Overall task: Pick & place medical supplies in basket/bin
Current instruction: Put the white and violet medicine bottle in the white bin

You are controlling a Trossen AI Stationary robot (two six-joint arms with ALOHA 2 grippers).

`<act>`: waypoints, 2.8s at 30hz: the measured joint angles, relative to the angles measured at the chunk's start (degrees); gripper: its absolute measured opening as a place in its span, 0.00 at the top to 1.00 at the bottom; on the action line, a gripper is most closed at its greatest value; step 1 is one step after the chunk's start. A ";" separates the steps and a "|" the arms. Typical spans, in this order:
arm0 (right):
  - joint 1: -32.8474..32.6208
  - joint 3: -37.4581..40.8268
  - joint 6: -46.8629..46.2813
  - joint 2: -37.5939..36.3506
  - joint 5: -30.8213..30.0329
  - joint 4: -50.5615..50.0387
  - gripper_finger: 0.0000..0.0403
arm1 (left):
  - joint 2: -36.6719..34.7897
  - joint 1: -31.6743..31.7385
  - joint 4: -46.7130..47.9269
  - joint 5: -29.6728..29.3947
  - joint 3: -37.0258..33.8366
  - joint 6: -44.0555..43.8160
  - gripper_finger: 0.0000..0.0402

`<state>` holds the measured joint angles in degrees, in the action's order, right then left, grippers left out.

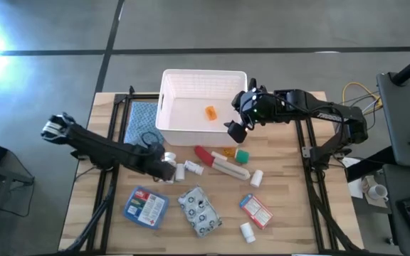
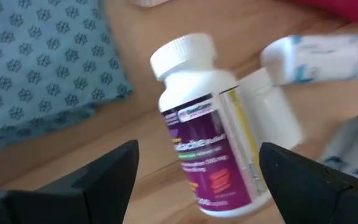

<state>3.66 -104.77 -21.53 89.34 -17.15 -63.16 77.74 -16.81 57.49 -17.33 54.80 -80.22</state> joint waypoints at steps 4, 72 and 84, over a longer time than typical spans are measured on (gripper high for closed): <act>0.11 0.00 0.96 0.00 -0.02 -0.02 0.09 | 4.61 0.10 2.11 1.03 2.11 -2.11 0.23; 1.98 0.00 4.00 0.00 -0.85 0.96 0.09 | 3.07 -4.37 -0.68 -4.09 8.96 -3.92 0.40; 1.99 0.00 4.25 0.02 -0.85 1.03 0.09 | -0.31 1.01 2.44 -28.37 33.56 27.15 0.40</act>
<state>5.65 -104.77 -17.28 89.36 -18.00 -62.13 77.43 -15.80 59.93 -45.69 88.37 -53.07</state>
